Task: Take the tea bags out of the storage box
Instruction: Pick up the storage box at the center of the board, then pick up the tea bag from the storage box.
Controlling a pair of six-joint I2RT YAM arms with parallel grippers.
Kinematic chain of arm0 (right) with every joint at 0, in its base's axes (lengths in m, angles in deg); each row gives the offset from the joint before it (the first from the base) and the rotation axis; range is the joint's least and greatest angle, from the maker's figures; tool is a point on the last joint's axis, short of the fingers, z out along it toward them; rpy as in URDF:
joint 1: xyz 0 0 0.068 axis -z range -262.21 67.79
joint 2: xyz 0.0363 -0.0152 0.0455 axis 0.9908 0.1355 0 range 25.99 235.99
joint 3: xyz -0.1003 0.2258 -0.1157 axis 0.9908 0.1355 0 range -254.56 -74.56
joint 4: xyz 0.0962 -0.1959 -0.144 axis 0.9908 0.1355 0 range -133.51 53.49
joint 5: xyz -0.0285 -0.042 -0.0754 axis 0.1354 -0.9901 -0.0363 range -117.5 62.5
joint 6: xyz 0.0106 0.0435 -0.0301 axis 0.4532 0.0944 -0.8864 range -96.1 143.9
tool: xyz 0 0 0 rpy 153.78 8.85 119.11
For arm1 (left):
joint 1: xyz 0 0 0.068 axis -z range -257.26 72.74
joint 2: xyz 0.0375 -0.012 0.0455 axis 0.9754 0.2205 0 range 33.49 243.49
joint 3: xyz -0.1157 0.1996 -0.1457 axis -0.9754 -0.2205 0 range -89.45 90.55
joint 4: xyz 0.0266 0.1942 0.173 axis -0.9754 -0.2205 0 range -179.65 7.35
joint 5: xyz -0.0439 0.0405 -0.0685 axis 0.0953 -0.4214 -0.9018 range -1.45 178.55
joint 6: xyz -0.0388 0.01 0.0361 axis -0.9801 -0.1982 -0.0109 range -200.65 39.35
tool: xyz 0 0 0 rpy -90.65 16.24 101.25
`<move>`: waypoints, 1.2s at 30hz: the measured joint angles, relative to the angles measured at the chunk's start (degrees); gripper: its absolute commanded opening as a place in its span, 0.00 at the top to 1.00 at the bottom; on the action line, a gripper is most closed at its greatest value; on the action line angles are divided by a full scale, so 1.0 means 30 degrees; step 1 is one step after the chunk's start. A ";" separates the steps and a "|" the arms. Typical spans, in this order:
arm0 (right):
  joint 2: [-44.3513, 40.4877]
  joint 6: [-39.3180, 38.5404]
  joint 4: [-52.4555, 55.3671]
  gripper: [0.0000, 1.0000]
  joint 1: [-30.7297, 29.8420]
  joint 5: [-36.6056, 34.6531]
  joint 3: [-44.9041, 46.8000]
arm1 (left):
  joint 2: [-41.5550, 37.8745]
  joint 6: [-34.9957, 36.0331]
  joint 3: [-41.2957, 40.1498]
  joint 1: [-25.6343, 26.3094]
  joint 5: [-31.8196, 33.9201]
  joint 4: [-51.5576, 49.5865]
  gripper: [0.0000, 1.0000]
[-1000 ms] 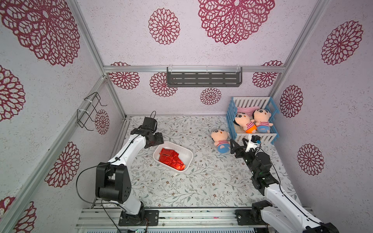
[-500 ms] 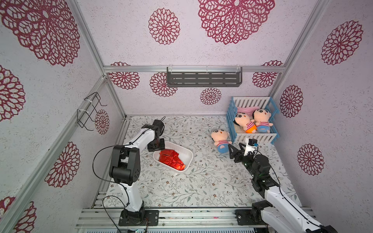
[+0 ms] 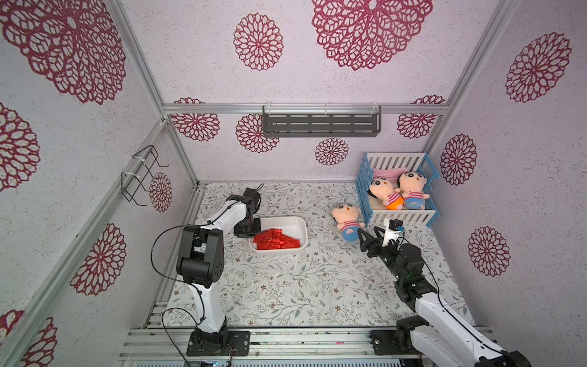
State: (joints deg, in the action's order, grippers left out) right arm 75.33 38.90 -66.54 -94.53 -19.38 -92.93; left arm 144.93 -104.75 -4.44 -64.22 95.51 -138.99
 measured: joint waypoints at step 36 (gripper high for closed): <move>2.2199 0.6062 0.6462 0.58 -1.2437 0.2448 -1.9977 | -0.9216 -0.0189 -0.7111 0.1486 0.2091 -0.0619 1.00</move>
State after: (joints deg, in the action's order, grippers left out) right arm 141.93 57.09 -47.15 -131.84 -12.04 -152.86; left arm 117.28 -105.32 -25.77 -59.76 101.78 -140.85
